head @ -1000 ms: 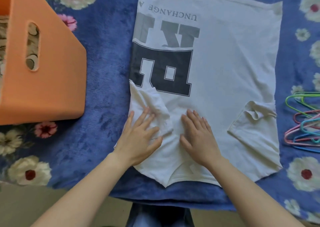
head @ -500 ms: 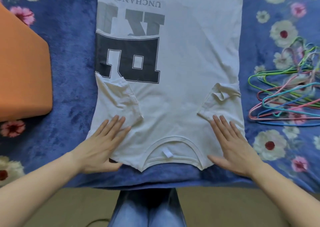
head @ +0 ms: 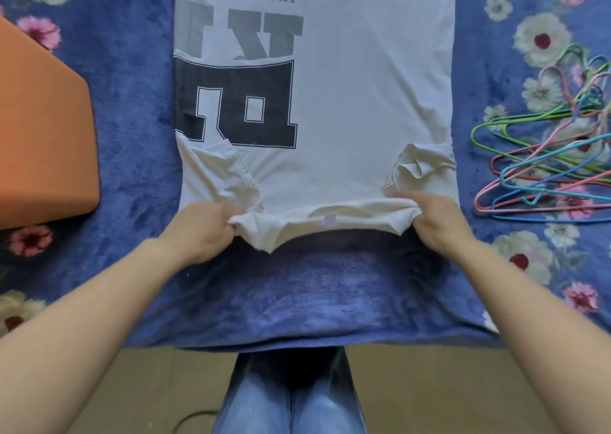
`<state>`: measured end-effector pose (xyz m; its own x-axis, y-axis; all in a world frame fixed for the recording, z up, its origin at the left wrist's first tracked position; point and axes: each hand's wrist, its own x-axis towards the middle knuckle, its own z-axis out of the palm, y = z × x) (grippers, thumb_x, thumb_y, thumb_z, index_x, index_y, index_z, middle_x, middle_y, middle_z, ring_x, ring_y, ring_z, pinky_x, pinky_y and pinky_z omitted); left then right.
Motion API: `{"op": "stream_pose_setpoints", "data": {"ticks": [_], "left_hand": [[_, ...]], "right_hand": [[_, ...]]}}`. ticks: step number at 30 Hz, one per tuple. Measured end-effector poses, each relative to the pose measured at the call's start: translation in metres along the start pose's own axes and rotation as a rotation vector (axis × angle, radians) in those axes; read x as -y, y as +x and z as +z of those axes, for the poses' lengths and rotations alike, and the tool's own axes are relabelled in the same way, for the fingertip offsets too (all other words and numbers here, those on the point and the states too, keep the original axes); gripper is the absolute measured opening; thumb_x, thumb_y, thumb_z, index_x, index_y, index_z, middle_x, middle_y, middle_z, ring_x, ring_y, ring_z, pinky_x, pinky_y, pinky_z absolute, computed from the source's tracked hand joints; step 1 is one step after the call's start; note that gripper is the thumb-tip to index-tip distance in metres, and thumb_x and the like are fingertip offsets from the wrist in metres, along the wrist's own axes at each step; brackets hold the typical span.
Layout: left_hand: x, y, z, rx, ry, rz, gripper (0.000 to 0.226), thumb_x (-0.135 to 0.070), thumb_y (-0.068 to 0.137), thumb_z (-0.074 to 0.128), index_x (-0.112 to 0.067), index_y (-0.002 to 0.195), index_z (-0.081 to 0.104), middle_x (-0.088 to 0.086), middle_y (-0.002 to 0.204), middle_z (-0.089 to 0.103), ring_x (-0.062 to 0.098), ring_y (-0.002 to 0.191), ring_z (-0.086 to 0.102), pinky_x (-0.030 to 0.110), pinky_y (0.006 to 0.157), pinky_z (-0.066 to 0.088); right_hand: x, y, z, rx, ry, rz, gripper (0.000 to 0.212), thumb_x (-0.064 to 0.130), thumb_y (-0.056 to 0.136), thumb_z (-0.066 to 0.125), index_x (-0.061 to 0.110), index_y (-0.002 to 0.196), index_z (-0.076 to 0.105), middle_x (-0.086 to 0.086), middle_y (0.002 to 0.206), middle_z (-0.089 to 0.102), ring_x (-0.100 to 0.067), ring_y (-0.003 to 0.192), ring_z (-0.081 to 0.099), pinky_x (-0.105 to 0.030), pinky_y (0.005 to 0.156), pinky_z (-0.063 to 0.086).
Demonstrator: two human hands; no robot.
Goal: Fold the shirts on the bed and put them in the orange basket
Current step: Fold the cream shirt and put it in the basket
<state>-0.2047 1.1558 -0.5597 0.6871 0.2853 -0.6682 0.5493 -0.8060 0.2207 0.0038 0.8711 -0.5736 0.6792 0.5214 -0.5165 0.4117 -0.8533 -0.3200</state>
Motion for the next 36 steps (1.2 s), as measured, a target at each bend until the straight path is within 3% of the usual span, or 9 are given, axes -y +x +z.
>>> {"op": "stream_pose_setpoints", "data": {"ticks": [2,5,8,10,14,21,27,31,36], "left_hand": [[-0.003,0.008,-0.028,0.1,-0.112,-0.011,0.023,-0.019,0.084,0.038,-0.01,0.082,0.059,0.011,0.093,0.064,0.031,0.089,0.056,0.034,0.073,0.044],[-0.006,0.01,-0.057,0.309,-0.21,-0.029,0.02,-0.008,0.087,0.04,-0.01,0.076,0.056,0.01,0.084,0.058,0.024,0.077,0.052,0.029,0.062,0.038],[-0.012,-0.001,-0.061,0.619,-0.174,-0.099,0.007,-0.015,0.076,0.048,-0.019,0.073,0.053,0.004,0.085,0.058,0.021,0.075,0.053,0.028,0.066,0.04],[-0.012,-0.01,-0.044,0.769,0.001,-0.089,0.004,-0.02,0.075,0.052,-0.019,0.072,0.054,0.002,0.088,0.059,0.021,0.08,0.054,0.027,0.07,0.04],[-0.02,-0.025,-0.032,0.962,-0.01,-0.105,0.006,-0.021,0.074,0.053,-0.018,0.071,0.058,-0.003,0.079,0.056,0.017,0.075,0.054,0.026,0.071,0.043],[-0.002,0.042,-0.125,0.69,-0.398,-0.282,0.053,-0.02,0.047,0.059,-0.006,0.098,0.067,0.016,0.092,0.072,0.032,0.084,0.069,0.038,0.079,0.055],[-0.009,0.12,-0.215,0.31,-0.448,-0.26,0.012,-0.013,0.079,0.054,-0.007,0.074,0.063,0.008,0.067,0.067,0.025,0.059,0.06,0.027,0.057,0.045],[0.015,0.166,-0.212,0.006,-0.208,-0.175,0.044,-0.047,0.069,0.065,-0.015,0.098,0.061,0.002,0.095,0.064,0.024,0.087,0.059,0.032,0.073,0.043],[0.045,0.176,-0.159,-0.196,-0.255,-0.256,0.046,-0.033,0.078,0.073,-0.019,0.116,0.051,-0.001,0.101,0.057,0.024,0.094,0.051,0.034,0.076,0.04]], "right_hand": [[0.009,0.008,-0.025,0.133,-0.083,-0.028,0.032,0.007,0.09,0.047,0.016,0.111,0.069,-0.014,0.114,0.067,-0.032,0.109,0.059,-0.035,0.082,0.044],[0.018,0.01,-0.057,0.389,-0.098,0.087,0.029,0.007,0.093,0.044,0.006,0.115,0.063,-0.014,0.123,0.06,-0.028,0.115,0.054,-0.028,0.08,0.039],[0.02,-0.002,-0.072,0.68,-0.071,0.208,0.055,0.006,0.081,0.048,0.01,0.136,0.046,-0.015,0.132,0.053,-0.03,0.118,0.053,-0.036,0.097,0.045],[0.016,-0.017,-0.067,0.854,-0.167,0.209,0.071,0.016,0.061,0.052,0.015,0.132,0.049,-0.013,0.125,0.059,-0.03,0.107,0.06,-0.036,0.089,0.05],[0.014,-0.024,-0.061,1.041,-0.237,0.239,0.014,0.012,0.067,0.051,0.012,0.076,0.061,-0.007,0.08,0.06,-0.02,0.067,0.051,-0.027,0.059,0.038],[0.029,0.042,-0.12,0.776,-0.013,0.361,0.022,0.005,0.062,0.054,0.007,0.084,0.056,-0.017,0.08,0.051,-0.025,0.067,0.046,-0.025,0.051,0.031],[0.04,0.125,-0.172,0.37,0.167,0.275,0.015,0.015,0.056,0.058,0.005,0.066,0.056,-0.016,0.071,0.049,-0.023,0.06,0.043,-0.028,0.052,0.03],[0.019,0.174,-0.169,-0.069,0.054,0.141,0.034,0.027,0.078,0.067,0.016,0.11,0.065,-0.005,0.105,0.066,-0.025,0.098,0.059,-0.032,0.079,0.043],[-0.008,0.195,-0.132,-0.153,-0.064,0.249,0.056,0.033,0.083,0.063,0.013,0.134,0.049,-0.01,0.134,0.052,-0.032,0.127,0.042,-0.045,0.1,0.035]]}}
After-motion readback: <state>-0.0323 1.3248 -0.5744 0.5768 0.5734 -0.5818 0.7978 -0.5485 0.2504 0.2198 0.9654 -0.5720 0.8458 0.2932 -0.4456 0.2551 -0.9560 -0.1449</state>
